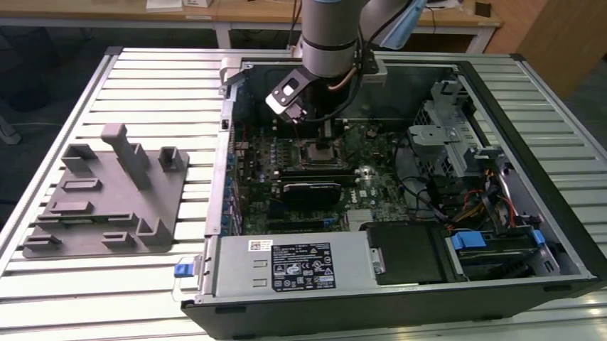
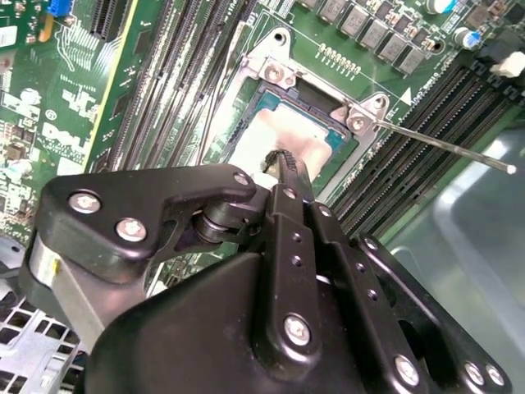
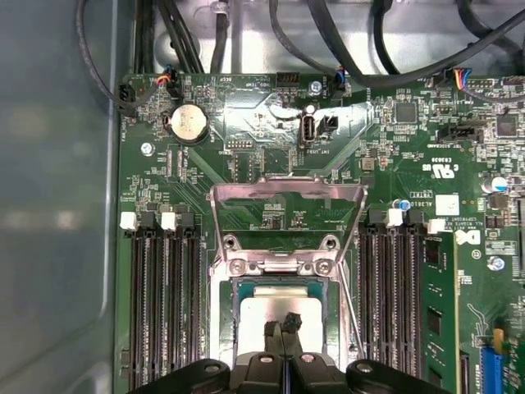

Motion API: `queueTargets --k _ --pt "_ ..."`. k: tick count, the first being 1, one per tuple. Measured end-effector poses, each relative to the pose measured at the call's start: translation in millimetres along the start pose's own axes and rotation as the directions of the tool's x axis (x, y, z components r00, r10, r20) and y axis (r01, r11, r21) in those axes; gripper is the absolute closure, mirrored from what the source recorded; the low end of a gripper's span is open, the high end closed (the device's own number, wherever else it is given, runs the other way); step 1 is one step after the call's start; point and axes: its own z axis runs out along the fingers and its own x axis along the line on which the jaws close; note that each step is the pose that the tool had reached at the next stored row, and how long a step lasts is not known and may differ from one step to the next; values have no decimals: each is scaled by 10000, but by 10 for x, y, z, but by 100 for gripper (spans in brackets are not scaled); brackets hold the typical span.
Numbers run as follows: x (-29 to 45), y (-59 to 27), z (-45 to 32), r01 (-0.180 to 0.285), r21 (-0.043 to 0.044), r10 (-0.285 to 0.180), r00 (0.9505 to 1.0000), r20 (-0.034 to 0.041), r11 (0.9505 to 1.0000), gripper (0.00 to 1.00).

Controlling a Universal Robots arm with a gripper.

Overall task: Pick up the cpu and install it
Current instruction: 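Place the cpu into insertion slot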

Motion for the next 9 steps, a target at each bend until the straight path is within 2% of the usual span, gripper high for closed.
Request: queueTargets --k 9 --pt "0 7 -148 0 0 0 10000 0 10000 89"
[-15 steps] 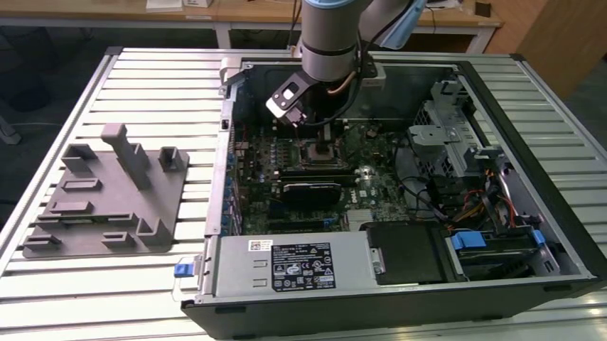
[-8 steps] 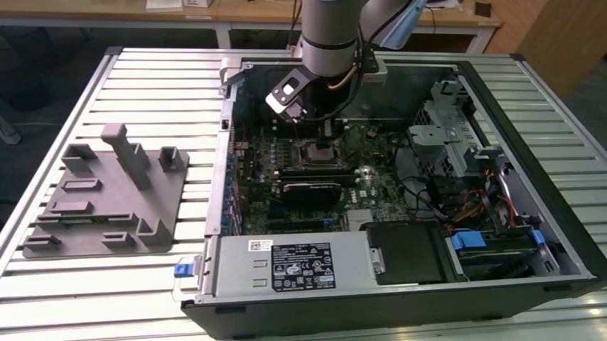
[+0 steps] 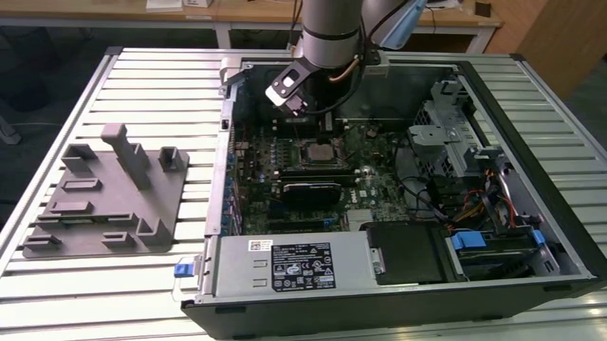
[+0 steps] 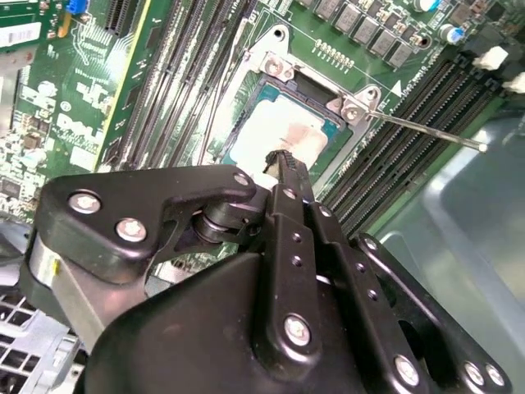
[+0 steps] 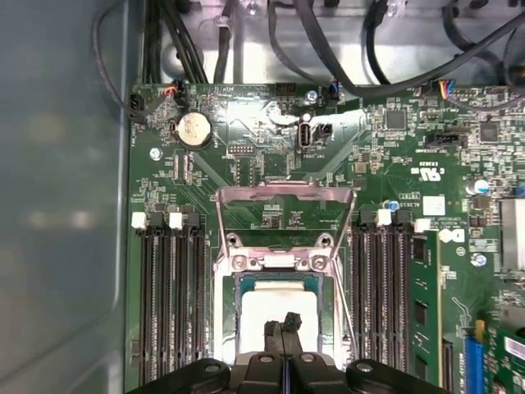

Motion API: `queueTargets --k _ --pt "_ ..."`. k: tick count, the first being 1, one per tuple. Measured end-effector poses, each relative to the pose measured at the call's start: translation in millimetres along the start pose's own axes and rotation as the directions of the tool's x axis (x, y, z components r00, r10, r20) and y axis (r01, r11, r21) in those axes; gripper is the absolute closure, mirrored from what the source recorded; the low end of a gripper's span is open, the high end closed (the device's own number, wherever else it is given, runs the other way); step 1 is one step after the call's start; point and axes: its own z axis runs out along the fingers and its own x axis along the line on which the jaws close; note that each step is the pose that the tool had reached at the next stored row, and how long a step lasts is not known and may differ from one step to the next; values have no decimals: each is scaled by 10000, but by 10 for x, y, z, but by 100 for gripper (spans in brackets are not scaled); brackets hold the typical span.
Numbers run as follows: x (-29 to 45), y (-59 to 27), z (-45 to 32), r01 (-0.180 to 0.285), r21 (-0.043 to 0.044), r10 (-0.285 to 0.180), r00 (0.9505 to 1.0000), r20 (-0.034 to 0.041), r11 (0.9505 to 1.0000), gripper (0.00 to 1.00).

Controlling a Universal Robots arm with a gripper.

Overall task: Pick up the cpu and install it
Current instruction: 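Place the cpu into insertion slot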

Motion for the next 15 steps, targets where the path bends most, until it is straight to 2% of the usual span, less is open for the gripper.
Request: queueTargets --k 10,15 --pt "0 11 -235 0 -4 0 10000 -1 10000 89" --pt "0 14 -304 0 -5 0 10000 -1 10000 89"
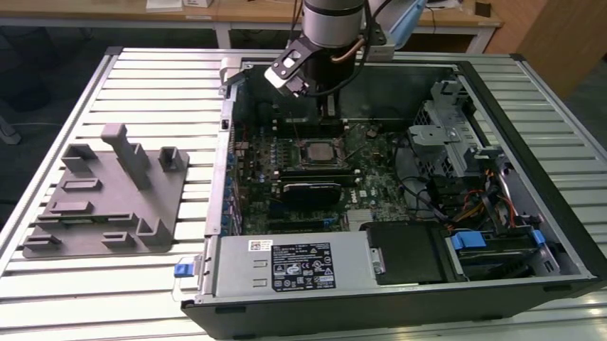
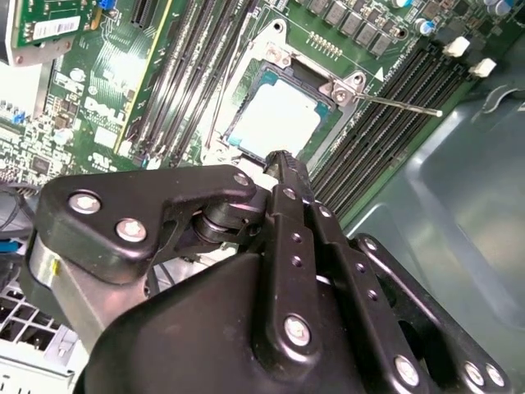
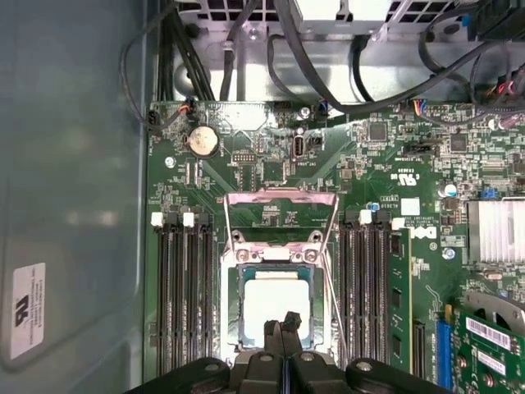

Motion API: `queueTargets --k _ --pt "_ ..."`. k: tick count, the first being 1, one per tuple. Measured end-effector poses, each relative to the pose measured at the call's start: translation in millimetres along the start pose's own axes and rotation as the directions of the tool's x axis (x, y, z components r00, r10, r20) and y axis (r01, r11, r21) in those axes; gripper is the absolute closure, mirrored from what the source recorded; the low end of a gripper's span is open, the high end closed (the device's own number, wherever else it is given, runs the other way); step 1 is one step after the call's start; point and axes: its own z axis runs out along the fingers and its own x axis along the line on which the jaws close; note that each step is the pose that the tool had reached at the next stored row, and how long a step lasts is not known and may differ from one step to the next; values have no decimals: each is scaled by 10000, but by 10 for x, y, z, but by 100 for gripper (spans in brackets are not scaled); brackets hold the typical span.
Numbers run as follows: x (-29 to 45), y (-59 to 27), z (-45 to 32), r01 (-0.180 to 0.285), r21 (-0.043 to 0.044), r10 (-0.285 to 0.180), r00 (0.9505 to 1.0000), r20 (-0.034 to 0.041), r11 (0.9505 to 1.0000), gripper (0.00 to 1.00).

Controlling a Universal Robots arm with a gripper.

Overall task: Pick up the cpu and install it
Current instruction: 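Place the cpu into insertion slot, then close the cpu cover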

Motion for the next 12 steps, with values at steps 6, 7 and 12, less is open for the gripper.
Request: queueTargets --k 6,7,12 --pt "0 0 -9 0 0 0 10000 0 10000 89" --pt "0 1 -15 0 0 0 10000 -1 10000 89" --pt "0 9 -16 2 2 -2 10000 1 10000 89"
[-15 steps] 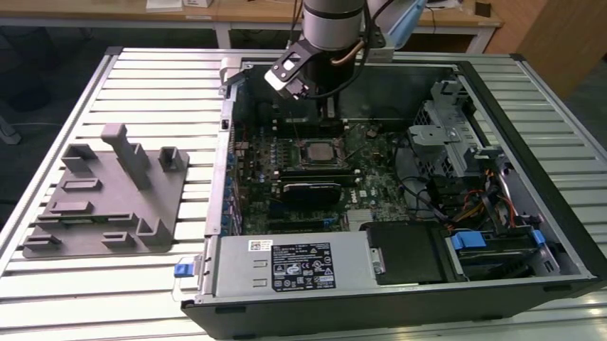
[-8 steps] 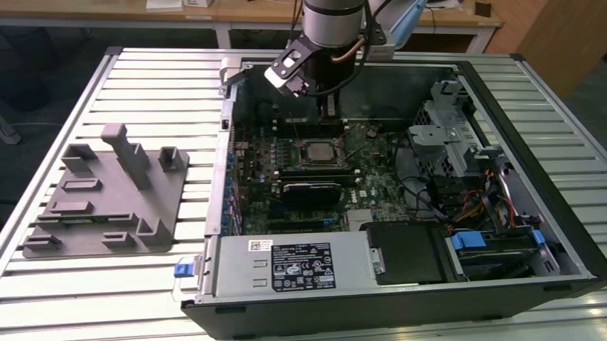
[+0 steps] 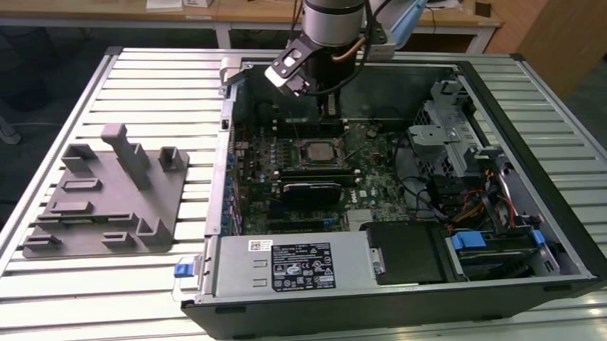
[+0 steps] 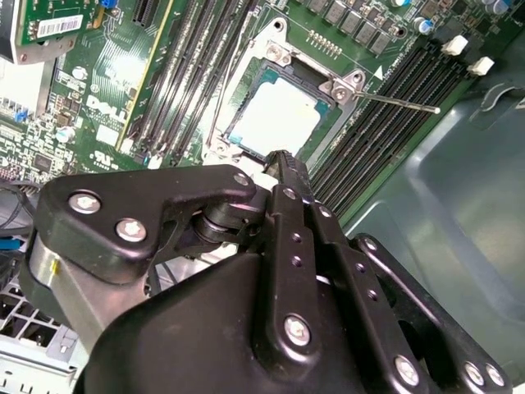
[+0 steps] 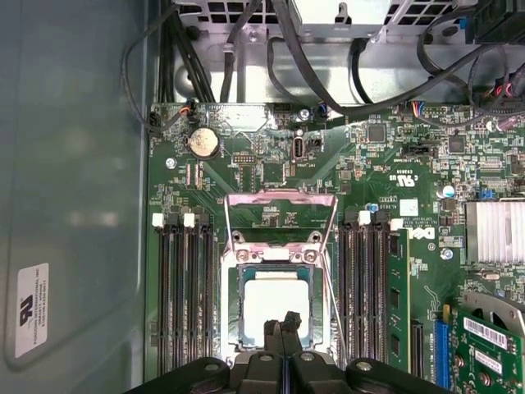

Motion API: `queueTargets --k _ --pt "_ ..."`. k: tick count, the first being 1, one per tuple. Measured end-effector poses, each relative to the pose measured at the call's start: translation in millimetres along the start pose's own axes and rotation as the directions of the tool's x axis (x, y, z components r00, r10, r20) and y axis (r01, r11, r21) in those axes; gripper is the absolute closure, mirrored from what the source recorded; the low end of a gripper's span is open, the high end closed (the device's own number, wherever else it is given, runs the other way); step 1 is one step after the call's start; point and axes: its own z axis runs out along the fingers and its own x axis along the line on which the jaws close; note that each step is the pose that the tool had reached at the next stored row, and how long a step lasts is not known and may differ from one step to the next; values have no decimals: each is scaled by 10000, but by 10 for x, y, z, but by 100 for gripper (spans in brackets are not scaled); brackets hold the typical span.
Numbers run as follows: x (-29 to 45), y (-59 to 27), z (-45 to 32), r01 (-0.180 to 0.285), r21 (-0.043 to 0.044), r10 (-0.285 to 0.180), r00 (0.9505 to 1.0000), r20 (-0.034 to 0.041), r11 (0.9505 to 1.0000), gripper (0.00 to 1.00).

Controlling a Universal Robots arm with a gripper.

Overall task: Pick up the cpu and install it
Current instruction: 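Close the cpu cover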

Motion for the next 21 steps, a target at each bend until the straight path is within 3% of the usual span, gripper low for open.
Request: queueTargets --k 21 --pt "2 125 7 -1 -1 1 10000 -1 10000 89"
